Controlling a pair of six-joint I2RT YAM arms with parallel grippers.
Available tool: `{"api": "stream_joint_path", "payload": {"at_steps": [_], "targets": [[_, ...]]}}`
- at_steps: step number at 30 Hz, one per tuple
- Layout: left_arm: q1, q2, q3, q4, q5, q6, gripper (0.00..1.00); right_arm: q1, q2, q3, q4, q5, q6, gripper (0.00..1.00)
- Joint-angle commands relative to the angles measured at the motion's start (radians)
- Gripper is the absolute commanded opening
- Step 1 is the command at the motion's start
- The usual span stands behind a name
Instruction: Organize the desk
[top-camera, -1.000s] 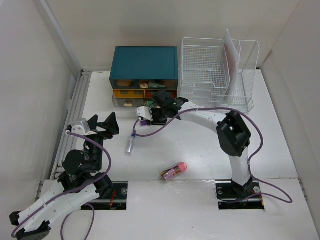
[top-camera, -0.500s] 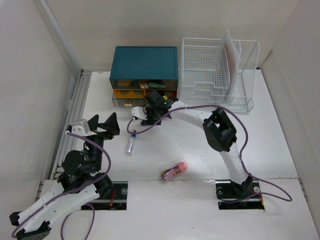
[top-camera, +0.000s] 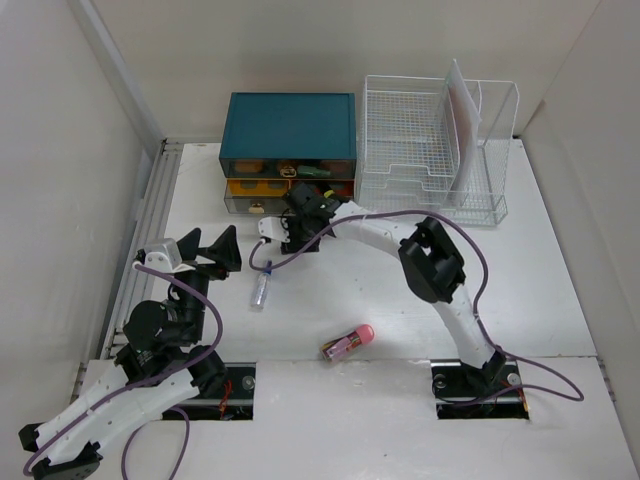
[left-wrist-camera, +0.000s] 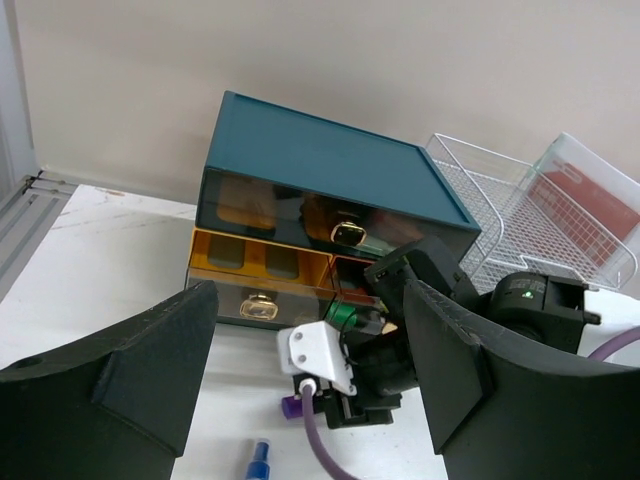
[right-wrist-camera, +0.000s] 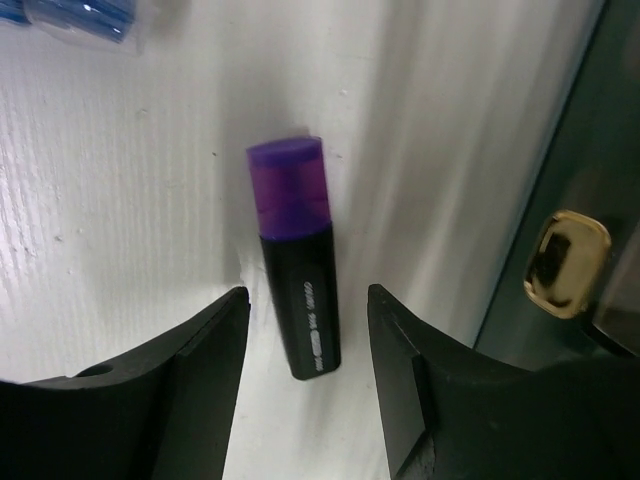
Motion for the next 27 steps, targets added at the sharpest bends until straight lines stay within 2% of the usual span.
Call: {"api": "stream_joint_path", "payload": {"at_steps": [1, 13, 21, 27], "targets": [[0.000, -0.012, 0.000, 0.040, 0.015, -0.001, 0.72, 0.024, 0.022, 0.032, -0.013, 0.016, -0.011, 0.56], [0.000, -0.012, 0.000, 0.040, 0.015, -0.001, 0.72, 0.033, 0.062, 0.055, -0.036, 0.057, 0.008, 0.56], [0.000, -0.012, 0.000, 0.040, 0.015, -0.001, 0.72, 0.033, 0.082, 0.096, -0.168, -0.022, -0.032, 0.56], [0.000, -0.012, 0.000, 0.040, 0.015, -0.001, 0.72, 0.033, 0.073, 0.096, -0.157, 0.003, -0.041, 0.56]]}}
